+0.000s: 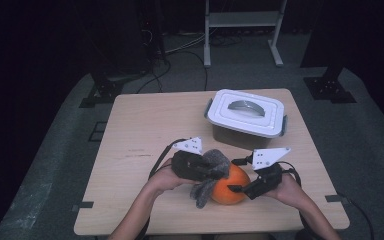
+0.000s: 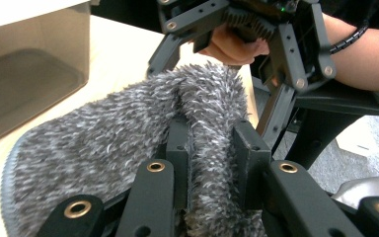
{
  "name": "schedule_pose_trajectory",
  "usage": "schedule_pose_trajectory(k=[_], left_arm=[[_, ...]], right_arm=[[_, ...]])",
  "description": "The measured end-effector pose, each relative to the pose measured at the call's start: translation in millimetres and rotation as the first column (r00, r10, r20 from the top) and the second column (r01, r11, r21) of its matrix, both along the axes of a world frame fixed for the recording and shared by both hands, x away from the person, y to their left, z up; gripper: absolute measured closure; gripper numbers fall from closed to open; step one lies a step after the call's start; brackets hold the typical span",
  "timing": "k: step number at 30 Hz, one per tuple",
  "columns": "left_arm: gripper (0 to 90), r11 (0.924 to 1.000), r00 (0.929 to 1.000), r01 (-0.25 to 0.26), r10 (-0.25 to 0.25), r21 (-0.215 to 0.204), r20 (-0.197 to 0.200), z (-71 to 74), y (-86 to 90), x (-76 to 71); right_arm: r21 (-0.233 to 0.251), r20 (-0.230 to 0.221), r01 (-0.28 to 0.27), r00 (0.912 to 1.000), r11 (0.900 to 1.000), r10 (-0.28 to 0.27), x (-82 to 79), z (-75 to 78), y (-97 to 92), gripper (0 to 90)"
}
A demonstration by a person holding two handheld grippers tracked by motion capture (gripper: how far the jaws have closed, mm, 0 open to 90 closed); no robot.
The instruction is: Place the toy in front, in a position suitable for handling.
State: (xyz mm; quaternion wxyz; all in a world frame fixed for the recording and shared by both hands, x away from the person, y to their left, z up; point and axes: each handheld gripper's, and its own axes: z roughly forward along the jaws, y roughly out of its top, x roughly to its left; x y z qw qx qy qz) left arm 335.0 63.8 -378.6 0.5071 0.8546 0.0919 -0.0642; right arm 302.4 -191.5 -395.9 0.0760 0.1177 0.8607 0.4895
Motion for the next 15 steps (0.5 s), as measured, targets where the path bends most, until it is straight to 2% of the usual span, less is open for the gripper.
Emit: schedule_pose_trajectory(k=[4, 6, 9, 11, 13, 15], left_arm=[[72.7, 1.0000, 1.0000, 0.003, -0.003, 0.005, -0.001, -0.4, -3.0, -0.4], [72.7, 1.0000, 1.0000, 0.002, -0.002, 0.003, -0.007, -2.8, -1.5, 0.3], [72.7, 0.9998, 1.0000, -0.002, 0.002, -0.017, -0.009, -4.9, 4.0, 1.3], [72.6, 0.9993, 0.9996, -0.017, 0.016, -0.035, -0.022, -6.8, 11.0, 2.0], [72.6, 0.9989, 0.9989, -0.035, 0.034, -0.029, -0.030, -10.2, 16.4, 2.6], [72.7, 0.9982, 0.9984, -0.046, 0.045, -0.039, -0.036, -12.2, 20.7, 2.9]], right_arm=[[-0.016, -0.024, 0.008, 0.9997, 0.9998, -0.009, 3.2, -3.0, 3.8, 22.6], [-0.019, -0.052, 0.010, 0.9986, 0.9998, -0.011, 5.4, -7.0, 1.9, 32.5], [-0.037, -0.029, 0.004, 0.9996, 0.9993, -0.005, 3.6, -11.9, -1.4, 45.3], [-0.046, 0.000, 0.003, 1.0000, 0.9989, -0.003, 0.9, -12.1, -2.8, 49.6], [-0.045, 0.022, -0.005, 0.9997, 0.9990, 0.006, -0.6, -12.1, -3.0, 51.7], [-0.032, 0.021, -0.015, 0.9997, 0.9994, 0.015, 0.4, -11.9, -1.7, 53.7]])
